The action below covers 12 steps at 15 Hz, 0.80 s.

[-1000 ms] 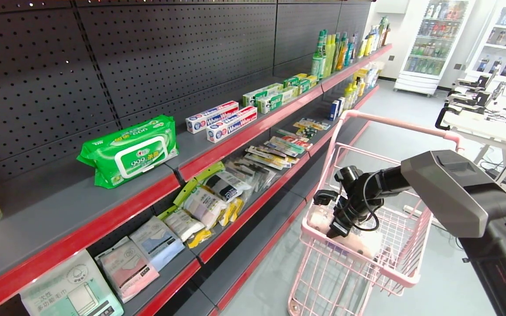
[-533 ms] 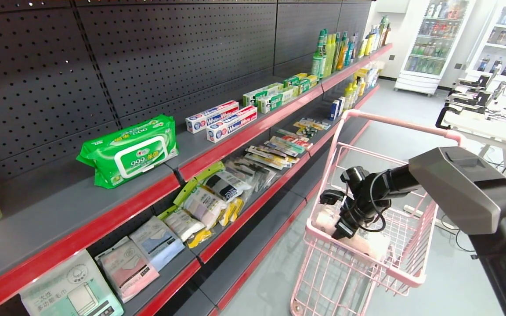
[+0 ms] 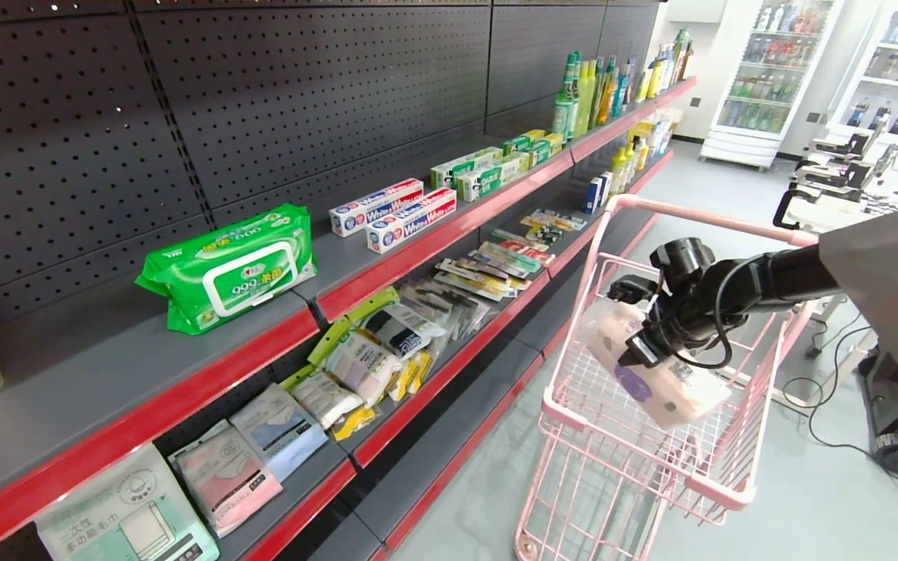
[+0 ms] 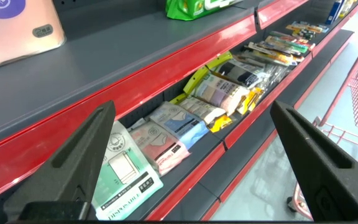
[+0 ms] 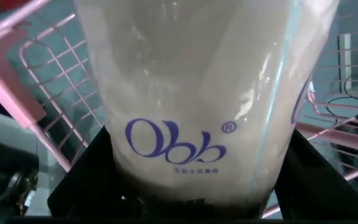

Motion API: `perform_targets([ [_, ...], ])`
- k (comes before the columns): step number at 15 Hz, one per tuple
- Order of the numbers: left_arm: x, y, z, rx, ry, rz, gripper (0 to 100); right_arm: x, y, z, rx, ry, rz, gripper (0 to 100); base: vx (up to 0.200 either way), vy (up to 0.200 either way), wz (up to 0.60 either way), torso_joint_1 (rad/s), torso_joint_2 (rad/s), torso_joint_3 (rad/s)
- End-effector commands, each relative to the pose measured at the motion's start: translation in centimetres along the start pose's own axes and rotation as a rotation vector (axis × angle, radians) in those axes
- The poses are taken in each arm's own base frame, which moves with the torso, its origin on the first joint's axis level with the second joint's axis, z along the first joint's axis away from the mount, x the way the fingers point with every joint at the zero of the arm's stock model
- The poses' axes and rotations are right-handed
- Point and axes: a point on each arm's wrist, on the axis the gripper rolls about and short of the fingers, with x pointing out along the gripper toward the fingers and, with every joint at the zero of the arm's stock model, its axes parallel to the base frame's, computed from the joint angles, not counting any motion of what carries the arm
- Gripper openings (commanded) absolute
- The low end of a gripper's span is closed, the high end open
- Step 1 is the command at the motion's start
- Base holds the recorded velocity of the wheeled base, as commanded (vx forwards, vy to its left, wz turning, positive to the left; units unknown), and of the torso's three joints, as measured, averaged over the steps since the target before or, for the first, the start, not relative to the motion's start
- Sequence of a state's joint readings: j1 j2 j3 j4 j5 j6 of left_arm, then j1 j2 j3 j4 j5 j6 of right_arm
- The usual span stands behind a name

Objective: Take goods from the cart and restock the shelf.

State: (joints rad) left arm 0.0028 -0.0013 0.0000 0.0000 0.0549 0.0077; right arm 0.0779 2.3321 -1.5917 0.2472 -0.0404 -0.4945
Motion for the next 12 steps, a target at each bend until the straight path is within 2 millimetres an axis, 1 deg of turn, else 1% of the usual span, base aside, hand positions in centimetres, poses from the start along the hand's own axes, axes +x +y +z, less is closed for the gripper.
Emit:
perform_targets([
  [1, 0.0, 0.0, 0.0, 0.0, 0.001, 0.001, 100, -6.5, -1.3, 1.6, 0.085, -0.135, -0.099, 0, 0.0, 0.0, 0.0, 0.0, 0.0, 0.0],
  [2, 0.0, 0.0, 0.0, 0.0, 0.001, 0.001, 100, -9.6, -1.6, 2.3, 0.115, -0.216, -0.139, 0, 0.0, 0.0, 0.0, 0.0, 0.0, 0.0],
  [3, 0.0, 0.0, 0.0, 0.0, 0.001, 0.001, 100, -13.3, -1.8, 3.0, 0.132, -0.314, -0.177, 0, 0.0, 0.0, 0.0, 0.0, 0.0, 0.0],
  [4, 0.0, 0.0, 0.0, 0.0, 0.001, 0.001, 100, -16.9, -1.7, 3.4, 0.143, -0.393, -0.199, 0, 0.0, 0.0, 0.0, 0.0, 0.0, 0.0],
  [5, 0.0, 0.0, 0.0, 0.0, 0.001, 0.001, 100, -20.5, -1.1, 3.1, 0.15, -0.46, -0.213, 0, 0.0, 0.0, 0.0, 0.0, 0.0, 0.0],
  [6, 0.0, 0.0, 0.0, 0.0, 0.0, 0.001, 100, -23.9, -0.6, 1.8, 0.153, -0.512, -0.23, 0, 0.0, 0.0, 0.0, 0.0, 0.0, 0.0],
  [7, 0.0, 0.0, 0.0, 0.0, 0.001, 0.001, 100, -27.2, 0.1, -0.1, 0.156, -0.553, -0.247, 0, 0.0, 0.0, 0.0, 0.0, 0.0, 0.0],
  [8, 0.0, 0.0, 0.0, 0.0, 0.0, 0.001, 100, -29.5, 0.9, -2.2, 0.164, -0.581, -0.256, 0, 0.0, 0.0, 0.0, 0.0, 0.0, 0.0],
  [9, 0.0, 0.0, 0.0, 0.0, 0.001, 0.001, 100, -32.5, 2.1, -5.0, 0.19, -0.629, -0.269, 0, 0.0, 0.0, 0.0, 0.0, 0.0, 0.0],
  [10, 0.0, 0.0, 0.0, 0.0, 0.001, 0.001, 100, -34.2, 3.0, -7.1, 0.21, -0.661, -0.278, 0, 0.0, 0.0, 0.0, 0.0, 0.0, 0.0],
  [11, 0.0, 0.0, 0.0, 0.0, 0.001, 0.001, 100, -36.1, 4.2, -9.7, 0.216, -0.707, -0.289, 0, 0.0, 0.0, 0.0, 0.0, 0.0, 0.0],
  [12, 0.0, 0.0, 0.0, 0.0, 0.0, 0.001, 100, -37.5, 5.3, -12.2, 0.216, -0.742, -0.308, 0, 0.0, 0.0, 0.0, 0.0, 0.0, 0.0],
])
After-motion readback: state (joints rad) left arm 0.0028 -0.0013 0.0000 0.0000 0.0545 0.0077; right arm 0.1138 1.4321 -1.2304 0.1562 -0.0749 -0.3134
